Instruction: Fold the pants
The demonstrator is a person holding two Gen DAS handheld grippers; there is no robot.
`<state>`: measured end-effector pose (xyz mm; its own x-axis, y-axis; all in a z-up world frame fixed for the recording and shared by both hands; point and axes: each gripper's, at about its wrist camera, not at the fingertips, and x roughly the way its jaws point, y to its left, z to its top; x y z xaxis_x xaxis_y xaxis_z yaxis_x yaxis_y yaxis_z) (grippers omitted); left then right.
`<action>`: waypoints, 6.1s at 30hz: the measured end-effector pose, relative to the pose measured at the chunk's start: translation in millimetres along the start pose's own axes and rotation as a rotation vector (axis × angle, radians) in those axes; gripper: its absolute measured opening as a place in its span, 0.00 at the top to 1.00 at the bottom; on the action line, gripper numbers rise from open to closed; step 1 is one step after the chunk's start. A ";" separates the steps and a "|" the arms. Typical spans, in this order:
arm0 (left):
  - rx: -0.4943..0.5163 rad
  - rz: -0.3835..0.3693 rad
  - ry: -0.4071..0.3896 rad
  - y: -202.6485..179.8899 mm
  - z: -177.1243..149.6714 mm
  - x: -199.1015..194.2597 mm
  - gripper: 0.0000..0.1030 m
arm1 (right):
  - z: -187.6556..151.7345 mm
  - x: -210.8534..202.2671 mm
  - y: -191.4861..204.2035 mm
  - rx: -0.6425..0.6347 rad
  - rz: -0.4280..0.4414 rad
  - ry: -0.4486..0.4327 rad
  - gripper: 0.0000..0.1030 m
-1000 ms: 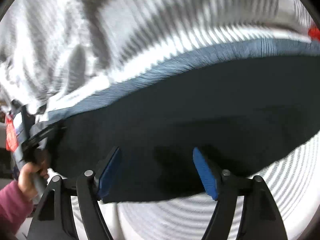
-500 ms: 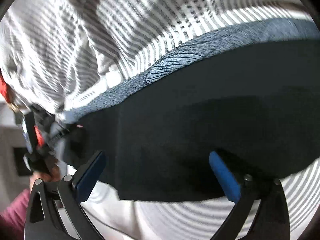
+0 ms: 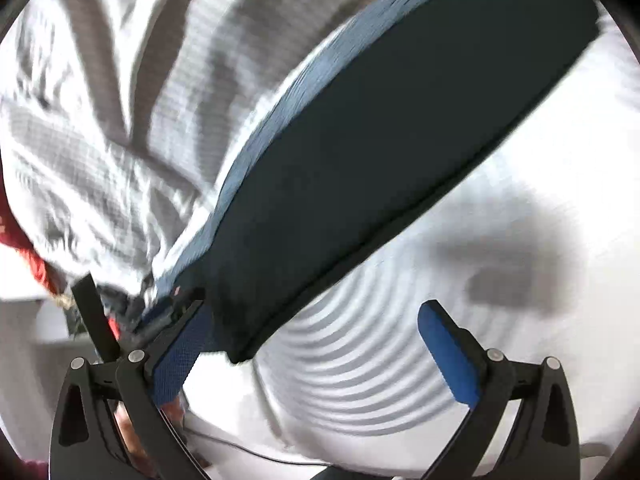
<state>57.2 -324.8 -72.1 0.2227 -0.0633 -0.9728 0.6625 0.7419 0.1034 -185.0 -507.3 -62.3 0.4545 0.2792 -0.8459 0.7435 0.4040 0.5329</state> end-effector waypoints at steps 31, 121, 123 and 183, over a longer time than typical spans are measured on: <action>-0.006 0.074 0.054 -142.3 50.0 20.0 0.00 | 196.3 -83.3 -119.7 0.007 -0.166 -0.202 0.71; -0.430 0.141 -0.016 106.6 -50.9 -1.2 0.00 | -75.6 168.3 179.4 -0.950 -0.636 -0.159 0.55; -0.446 0.151 -0.017 120.8 -59.1 -1.7 0.00 | -99.6 165.8 188.1 -1.044 -0.637 -0.174 0.40; -0.570 -0.055 0.032 128.4 -97.0 -10.7 0.02 | -18.4 167.1 170.7 -0.658 -0.065 0.248 0.67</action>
<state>70.5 -164.0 -68.5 0.1713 -0.0982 -0.9803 0.1796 0.9815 -0.0669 8.8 -375.7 -112.3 0.2359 0.3951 -0.8878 0.2787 0.8478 0.4513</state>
